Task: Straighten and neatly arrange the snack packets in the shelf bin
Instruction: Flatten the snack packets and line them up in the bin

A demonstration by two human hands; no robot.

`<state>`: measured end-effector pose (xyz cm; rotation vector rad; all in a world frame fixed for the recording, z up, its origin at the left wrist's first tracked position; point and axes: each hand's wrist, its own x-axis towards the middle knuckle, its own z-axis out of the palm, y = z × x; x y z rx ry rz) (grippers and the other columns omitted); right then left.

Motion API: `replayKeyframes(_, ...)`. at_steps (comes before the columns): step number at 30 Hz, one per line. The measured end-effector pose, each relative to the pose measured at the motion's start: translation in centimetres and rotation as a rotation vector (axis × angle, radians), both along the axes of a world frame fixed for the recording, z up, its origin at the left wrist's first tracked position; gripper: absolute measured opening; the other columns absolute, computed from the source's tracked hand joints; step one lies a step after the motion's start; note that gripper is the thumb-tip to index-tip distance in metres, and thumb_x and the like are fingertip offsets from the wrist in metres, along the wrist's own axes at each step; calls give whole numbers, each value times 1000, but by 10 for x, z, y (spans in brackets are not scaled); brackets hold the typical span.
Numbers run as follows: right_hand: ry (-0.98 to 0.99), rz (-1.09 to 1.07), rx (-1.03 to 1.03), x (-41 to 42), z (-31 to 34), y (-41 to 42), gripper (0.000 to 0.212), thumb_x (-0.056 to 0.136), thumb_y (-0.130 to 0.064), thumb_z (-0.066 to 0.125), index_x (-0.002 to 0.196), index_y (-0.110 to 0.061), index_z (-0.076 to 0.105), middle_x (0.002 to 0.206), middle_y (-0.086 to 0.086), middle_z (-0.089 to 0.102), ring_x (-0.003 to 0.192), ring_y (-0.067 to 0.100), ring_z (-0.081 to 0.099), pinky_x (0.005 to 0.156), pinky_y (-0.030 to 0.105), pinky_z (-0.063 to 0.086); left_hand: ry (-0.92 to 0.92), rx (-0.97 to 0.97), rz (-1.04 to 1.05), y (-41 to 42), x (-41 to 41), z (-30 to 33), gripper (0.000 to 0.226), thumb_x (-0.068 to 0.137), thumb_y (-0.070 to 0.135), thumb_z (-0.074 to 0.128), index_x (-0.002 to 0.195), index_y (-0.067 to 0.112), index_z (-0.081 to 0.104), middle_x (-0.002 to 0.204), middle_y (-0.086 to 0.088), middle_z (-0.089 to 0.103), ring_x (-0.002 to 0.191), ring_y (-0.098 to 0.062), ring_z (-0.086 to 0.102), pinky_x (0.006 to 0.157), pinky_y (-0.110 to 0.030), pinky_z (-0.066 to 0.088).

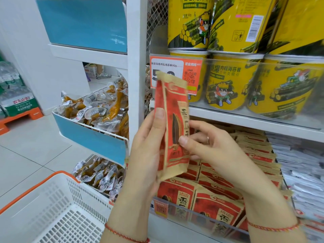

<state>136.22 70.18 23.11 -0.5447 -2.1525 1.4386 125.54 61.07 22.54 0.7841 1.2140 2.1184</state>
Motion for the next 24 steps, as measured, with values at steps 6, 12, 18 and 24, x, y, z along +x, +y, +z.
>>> replayKeyframes(6, 119, -110, 1, 6, 1, 5, 45, 63, -45, 73, 105, -31, 68, 97, 2, 74, 82, 24, 73, 84, 48, 56, 207, -59, -106, -9, -13, -4, 36, 84, 41, 54, 107, 20, 73, 99, -5, 76, 88, -23, 74, 70, -31, 60)
replayKeyframes(12, 125, -107, 25, 6, 2, 6, 38, 70, -42, 70, 106, -32, 68, 98, -1, 74, 84, 18, 72, 83, 41, 58, 240, -39, -107, -8, -13, -5, 29, 93, 23, 51, 117, 15, 66, 102, -3, 76, 91, -19, 74, 69, -23, 57)
replayKeyframes(18, 208, -103, 73, 14, 12, 2, 31, 69, -42, 67, 97, -29, 71, 93, -12, 74, 88, 6, 69, 78, 22, 55, 230, 36, -72, -5, -10, -3, 26, 93, 20, 51, 113, 16, 67, 97, -5, 77, 86, -21, 74, 68, -26, 58)
replayKeyframes(24, 133, -47, 178, 26, 48, 6, 30, 60, -35, 74, 89, -28, 73, 85, -13, 75, 79, 4, 70, 65, 17, 55, 333, 123, -13, -1, 0, 7, 31, 83, 21, 58, 112, 17, 68, 100, -1, 76, 95, -16, 72, 79, -28, 58)
